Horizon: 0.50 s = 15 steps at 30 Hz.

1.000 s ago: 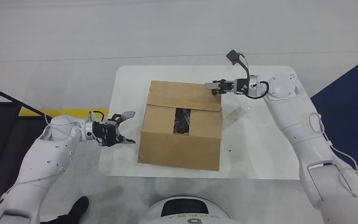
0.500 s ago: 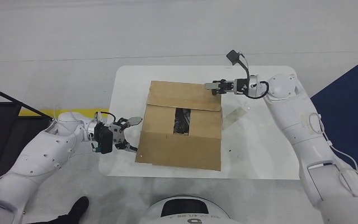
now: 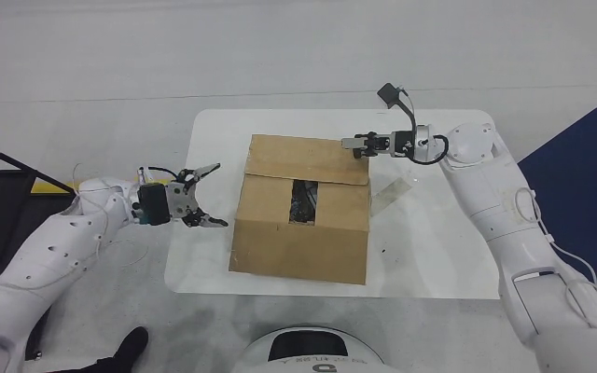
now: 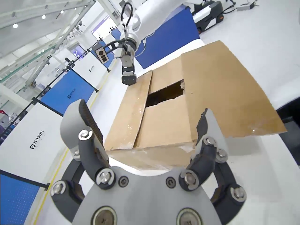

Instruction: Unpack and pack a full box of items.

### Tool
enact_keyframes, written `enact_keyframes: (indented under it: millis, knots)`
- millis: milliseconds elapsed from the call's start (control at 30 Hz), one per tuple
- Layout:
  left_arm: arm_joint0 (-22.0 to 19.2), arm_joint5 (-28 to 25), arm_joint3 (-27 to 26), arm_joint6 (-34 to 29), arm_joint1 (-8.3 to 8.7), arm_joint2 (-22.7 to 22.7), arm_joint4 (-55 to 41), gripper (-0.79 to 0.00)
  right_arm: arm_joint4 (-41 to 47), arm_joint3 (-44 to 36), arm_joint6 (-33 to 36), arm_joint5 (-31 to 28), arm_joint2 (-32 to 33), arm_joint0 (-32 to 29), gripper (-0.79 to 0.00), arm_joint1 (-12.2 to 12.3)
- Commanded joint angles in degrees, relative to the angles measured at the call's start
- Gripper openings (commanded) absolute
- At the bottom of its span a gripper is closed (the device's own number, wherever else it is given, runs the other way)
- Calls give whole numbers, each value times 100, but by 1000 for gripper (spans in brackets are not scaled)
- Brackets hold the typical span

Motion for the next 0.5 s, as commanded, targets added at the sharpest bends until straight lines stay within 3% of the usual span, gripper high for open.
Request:
enact_keyframes:
  millis: [0, 300, 467]
  knots:
    - [13, 77, -55, -561, -6, 16, 279, 0, 0, 0, 0, 0, 0, 0, 0, 0]
    - [-56, -60, -78, -658, -19, 260, 1459, 0, 0, 0, 0, 0, 0, 0, 0, 0]
    - [-119, -58, -138, -846, -168, 397, 1207, 0, 0, 0, 0, 0, 0, 0, 0, 0]
